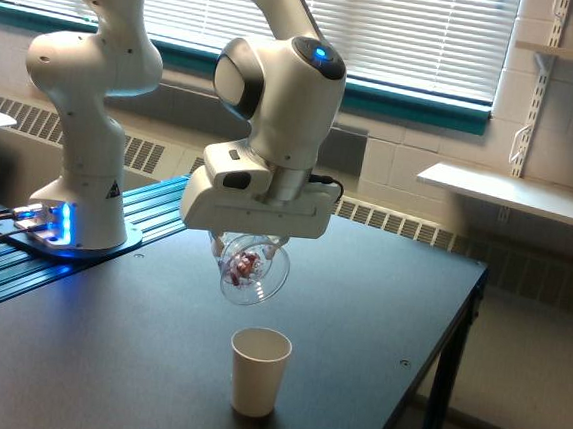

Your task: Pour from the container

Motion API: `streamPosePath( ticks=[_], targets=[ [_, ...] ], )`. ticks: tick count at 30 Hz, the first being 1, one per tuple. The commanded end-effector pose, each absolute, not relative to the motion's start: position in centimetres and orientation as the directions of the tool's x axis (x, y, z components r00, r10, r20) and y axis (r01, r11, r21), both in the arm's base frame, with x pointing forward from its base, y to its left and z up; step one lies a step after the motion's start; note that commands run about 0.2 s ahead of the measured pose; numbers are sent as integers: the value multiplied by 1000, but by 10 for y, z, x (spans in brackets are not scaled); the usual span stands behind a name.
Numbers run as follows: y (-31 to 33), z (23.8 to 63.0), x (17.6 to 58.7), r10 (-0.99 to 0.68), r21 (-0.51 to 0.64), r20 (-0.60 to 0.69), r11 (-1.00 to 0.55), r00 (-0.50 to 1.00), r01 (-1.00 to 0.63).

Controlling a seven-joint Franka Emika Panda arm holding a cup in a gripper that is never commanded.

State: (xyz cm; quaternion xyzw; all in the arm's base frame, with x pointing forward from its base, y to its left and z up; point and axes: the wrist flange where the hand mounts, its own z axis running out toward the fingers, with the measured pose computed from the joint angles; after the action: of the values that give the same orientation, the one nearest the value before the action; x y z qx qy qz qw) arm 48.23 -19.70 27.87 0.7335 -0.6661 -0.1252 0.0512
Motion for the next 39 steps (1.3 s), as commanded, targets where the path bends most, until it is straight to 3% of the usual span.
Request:
streamPosePath(
  ticks=[1,39],
  targets=[
    [-208,282,485,-989,231,-134,-95,65,-968],
    [-203,272,496,-993,251,-89,-96,76,-963]
  ],
)
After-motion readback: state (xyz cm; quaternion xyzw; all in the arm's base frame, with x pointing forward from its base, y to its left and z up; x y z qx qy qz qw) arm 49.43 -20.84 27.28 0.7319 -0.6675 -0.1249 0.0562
